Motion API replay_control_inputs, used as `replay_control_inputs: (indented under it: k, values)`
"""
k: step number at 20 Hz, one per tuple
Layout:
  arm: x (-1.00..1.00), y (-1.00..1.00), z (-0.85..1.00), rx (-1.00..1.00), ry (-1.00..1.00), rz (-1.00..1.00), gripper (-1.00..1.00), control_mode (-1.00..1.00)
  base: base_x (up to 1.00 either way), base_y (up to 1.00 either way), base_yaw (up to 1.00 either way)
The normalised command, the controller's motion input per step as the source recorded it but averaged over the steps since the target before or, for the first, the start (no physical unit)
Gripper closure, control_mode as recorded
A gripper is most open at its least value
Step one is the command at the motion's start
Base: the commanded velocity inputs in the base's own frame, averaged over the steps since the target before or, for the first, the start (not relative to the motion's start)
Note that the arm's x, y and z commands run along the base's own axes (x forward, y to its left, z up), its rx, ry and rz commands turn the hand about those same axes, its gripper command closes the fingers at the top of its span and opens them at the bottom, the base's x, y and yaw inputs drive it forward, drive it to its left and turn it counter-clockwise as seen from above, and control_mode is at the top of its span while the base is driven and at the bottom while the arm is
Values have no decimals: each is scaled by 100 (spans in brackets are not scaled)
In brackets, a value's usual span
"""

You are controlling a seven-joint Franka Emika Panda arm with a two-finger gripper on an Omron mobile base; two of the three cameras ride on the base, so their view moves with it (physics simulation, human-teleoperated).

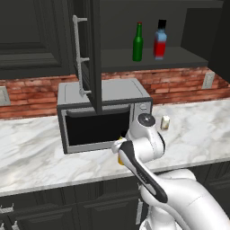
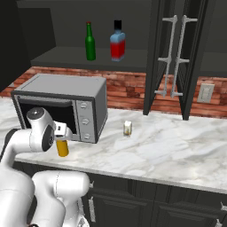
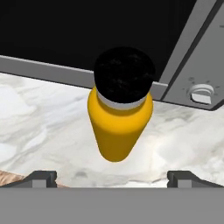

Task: Sort all alcoholic drinks to one cabinet, and non-alcoholic drinks to the other.

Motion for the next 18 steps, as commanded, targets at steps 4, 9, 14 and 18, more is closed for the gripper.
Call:
replay_control_inputs:
  k: [4, 9, 14, 18]
  values:
    - [12, 0, -7, 0, 0, 0, -100, -100, 0, 0, 0]
    - [14, 1, -9, 0, 0, 0, -100, -100, 0, 0, 0]
    - [16, 3, -13, 0, 1, 0, -100, -100, 0, 0, 0]
    - [14, 3, -13, 0, 1, 0, -100, -100, 0, 0, 0]
